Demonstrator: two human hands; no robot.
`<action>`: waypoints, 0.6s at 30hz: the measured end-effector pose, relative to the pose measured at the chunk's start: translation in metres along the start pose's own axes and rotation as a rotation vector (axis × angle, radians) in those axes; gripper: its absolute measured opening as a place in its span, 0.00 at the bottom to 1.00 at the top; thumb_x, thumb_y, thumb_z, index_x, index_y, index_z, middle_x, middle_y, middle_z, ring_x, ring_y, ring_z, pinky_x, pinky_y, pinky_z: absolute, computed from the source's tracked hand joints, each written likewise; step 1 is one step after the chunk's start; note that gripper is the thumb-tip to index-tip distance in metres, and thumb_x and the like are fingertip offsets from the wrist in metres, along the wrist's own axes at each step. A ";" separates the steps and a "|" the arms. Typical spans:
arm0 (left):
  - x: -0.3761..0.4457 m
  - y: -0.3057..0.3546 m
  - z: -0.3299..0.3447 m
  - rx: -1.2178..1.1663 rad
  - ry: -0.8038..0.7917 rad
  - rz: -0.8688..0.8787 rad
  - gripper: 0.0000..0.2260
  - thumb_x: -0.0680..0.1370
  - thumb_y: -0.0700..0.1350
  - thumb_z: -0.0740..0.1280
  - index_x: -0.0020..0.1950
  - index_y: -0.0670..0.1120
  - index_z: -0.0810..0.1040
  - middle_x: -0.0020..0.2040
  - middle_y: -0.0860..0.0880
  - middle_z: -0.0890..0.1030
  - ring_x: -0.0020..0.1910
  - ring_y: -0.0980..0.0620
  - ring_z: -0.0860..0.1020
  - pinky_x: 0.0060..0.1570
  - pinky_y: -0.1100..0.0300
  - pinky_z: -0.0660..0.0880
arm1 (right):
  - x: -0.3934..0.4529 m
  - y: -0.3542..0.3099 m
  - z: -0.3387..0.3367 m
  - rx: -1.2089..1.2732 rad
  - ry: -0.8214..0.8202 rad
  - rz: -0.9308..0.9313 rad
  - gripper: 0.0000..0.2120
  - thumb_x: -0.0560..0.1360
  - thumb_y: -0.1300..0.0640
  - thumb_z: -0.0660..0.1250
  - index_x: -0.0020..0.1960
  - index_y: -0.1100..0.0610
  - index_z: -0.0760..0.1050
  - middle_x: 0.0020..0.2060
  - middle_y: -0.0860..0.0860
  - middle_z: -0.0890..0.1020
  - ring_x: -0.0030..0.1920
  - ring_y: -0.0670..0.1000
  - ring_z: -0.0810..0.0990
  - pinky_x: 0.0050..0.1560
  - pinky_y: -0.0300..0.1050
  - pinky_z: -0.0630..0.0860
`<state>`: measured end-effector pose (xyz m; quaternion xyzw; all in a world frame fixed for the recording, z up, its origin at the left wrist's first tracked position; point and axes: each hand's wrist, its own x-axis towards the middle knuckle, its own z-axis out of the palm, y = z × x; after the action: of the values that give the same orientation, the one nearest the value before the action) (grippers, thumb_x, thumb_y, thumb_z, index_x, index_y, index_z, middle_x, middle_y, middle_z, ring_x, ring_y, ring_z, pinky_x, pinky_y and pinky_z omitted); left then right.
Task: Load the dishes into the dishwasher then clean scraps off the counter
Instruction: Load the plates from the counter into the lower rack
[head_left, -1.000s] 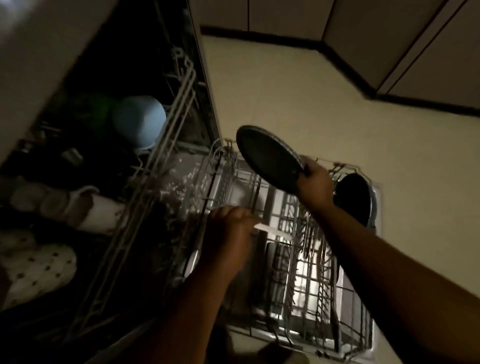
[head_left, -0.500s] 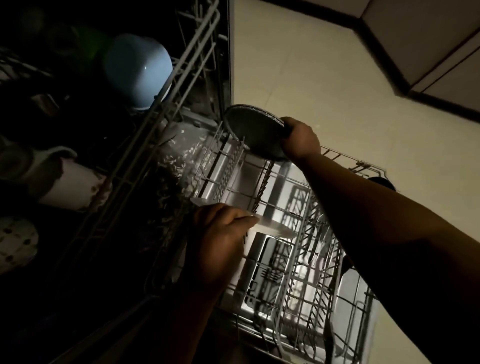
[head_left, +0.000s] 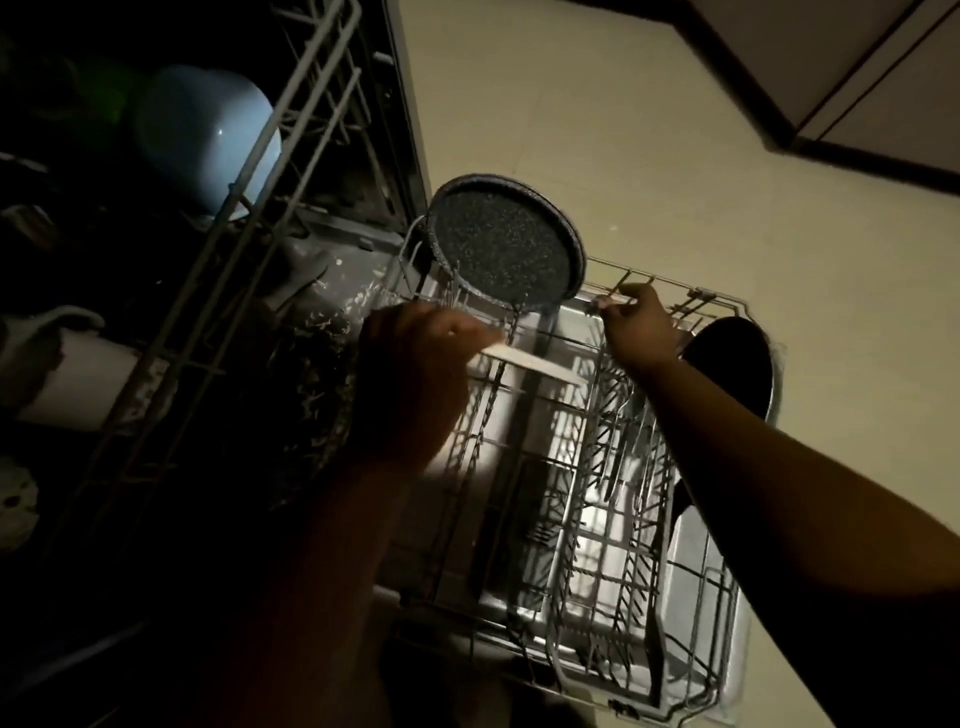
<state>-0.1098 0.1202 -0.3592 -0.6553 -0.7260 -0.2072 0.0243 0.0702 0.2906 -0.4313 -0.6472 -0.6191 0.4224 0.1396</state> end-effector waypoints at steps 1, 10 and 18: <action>0.014 -0.003 -0.001 0.001 0.014 0.023 0.07 0.75 0.42 0.70 0.51 0.51 0.82 0.45 0.50 0.83 0.46 0.45 0.80 0.47 0.49 0.74 | -0.013 0.008 0.001 0.093 0.017 0.029 0.17 0.80 0.57 0.63 0.66 0.61 0.67 0.48 0.52 0.80 0.36 0.49 0.76 0.32 0.32 0.71; 0.105 -0.027 0.015 -0.007 -0.135 -0.018 0.18 0.73 0.39 0.58 0.56 0.48 0.83 0.54 0.45 0.82 0.55 0.40 0.75 0.56 0.53 0.65 | -0.115 0.091 0.027 0.324 0.027 0.180 0.06 0.78 0.62 0.63 0.54 0.56 0.70 0.33 0.50 0.77 0.26 0.42 0.74 0.28 0.36 0.70; 0.124 -0.021 0.034 -0.066 -0.238 -0.020 0.16 0.75 0.34 0.62 0.57 0.47 0.83 0.56 0.45 0.82 0.55 0.43 0.78 0.59 0.51 0.74 | -0.125 0.112 0.041 0.259 0.020 0.209 0.08 0.76 0.56 0.64 0.52 0.45 0.70 0.39 0.46 0.81 0.34 0.51 0.77 0.40 0.48 0.75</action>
<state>-0.1390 0.2473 -0.3571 -0.6684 -0.7231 -0.1521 -0.0856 0.1330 0.1398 -0.4878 -0.6889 -0.4873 0.5044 0.1830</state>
